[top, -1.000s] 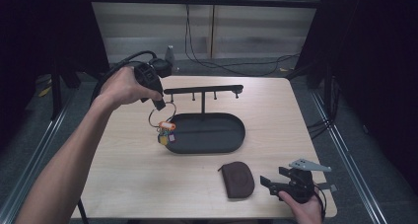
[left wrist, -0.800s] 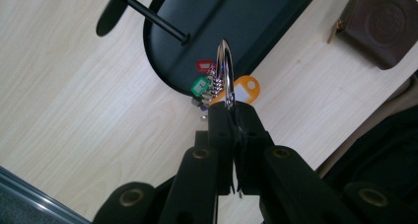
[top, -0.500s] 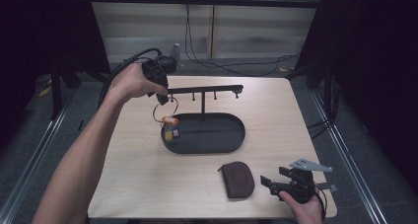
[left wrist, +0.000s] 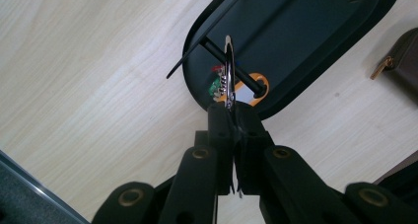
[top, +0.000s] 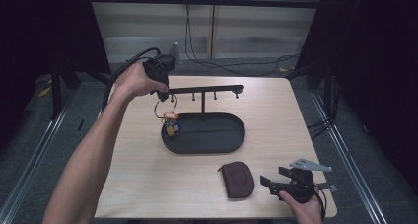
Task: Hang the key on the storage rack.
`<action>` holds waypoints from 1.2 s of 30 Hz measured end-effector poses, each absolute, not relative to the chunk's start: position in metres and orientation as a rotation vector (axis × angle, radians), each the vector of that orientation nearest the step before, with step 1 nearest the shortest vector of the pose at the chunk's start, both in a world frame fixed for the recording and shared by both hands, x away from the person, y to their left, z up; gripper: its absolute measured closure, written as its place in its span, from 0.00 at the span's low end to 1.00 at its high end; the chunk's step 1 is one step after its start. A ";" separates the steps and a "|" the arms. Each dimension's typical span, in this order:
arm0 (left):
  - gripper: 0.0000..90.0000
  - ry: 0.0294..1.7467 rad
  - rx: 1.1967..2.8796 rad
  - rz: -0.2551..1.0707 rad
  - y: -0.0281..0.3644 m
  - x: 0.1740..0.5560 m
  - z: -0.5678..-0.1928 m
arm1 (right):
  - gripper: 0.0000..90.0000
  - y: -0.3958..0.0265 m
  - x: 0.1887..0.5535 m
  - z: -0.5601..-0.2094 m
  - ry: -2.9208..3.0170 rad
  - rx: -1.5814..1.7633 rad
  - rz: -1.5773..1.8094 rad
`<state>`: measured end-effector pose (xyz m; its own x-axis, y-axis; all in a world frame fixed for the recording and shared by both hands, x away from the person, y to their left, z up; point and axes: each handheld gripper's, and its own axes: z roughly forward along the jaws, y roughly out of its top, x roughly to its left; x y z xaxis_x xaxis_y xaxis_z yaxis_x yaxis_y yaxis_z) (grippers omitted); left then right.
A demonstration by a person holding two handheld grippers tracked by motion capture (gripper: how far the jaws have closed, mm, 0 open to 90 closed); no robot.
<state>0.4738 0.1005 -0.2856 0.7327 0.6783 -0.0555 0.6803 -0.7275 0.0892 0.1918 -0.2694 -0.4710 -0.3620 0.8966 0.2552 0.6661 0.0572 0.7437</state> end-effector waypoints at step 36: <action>0.57 1.137 2.629 -0.031 0.117 0.457 -0.286 | 0.16 -0.269 0.194 -0.471 2.065 1.594 1.190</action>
<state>0.4575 0.1169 -0.2857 0.6905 0.7120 -0.1279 0.7178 -0.6526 0.2426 0.1936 -0.2689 -0.4713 -0.3561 0.8982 0.2576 0.6732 0.0554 0.7374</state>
